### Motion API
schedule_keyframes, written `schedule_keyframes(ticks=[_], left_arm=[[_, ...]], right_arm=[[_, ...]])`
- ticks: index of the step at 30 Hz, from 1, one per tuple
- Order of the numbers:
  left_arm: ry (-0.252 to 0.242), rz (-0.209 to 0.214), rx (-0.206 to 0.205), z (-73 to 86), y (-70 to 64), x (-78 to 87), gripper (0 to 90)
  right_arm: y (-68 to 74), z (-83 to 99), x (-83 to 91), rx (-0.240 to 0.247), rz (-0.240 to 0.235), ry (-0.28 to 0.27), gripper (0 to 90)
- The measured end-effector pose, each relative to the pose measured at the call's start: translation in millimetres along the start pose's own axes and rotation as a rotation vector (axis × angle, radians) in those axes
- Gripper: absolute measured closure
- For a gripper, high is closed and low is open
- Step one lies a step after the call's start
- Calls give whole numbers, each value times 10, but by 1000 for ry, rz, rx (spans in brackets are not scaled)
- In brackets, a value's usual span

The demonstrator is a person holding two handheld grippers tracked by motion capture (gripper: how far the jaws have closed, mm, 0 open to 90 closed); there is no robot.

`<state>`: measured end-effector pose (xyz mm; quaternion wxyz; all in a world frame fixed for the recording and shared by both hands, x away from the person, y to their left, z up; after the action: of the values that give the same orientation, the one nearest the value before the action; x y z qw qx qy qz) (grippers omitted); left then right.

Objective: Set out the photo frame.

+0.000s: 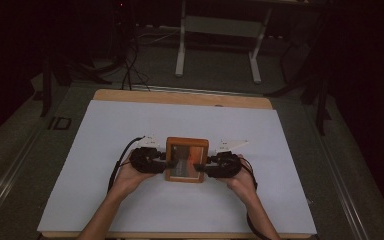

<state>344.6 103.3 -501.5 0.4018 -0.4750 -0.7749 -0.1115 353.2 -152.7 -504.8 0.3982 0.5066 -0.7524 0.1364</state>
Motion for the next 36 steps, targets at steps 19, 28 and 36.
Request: schedule_keyframes(ticks=[19, 28, 36], left_arm=[[-2, -18, 69, 38, 81, -111, 567], [11, -21, 67, 45, 77, -116, 569], [13, -9, 69, 58, 76, -108, 587]], right_arm=[[-61, -1, -77, -56, 54, 0, 557], [-64, -7, -84, -65, 51, -2, 549], [-67, -4, -83, -67, 48, -4, 546]])
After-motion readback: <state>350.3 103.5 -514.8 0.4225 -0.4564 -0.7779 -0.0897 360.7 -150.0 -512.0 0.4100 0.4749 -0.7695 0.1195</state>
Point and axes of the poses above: each handheld gripper's, and its own axes: x roughly backward along the jaws, z roughly out of its underside, y roughly to its left, the point moved 2 cm from there along -x, roughly forward along the jaws, and after that the axes turned 15 degrees about y, right-handed, at the moved point
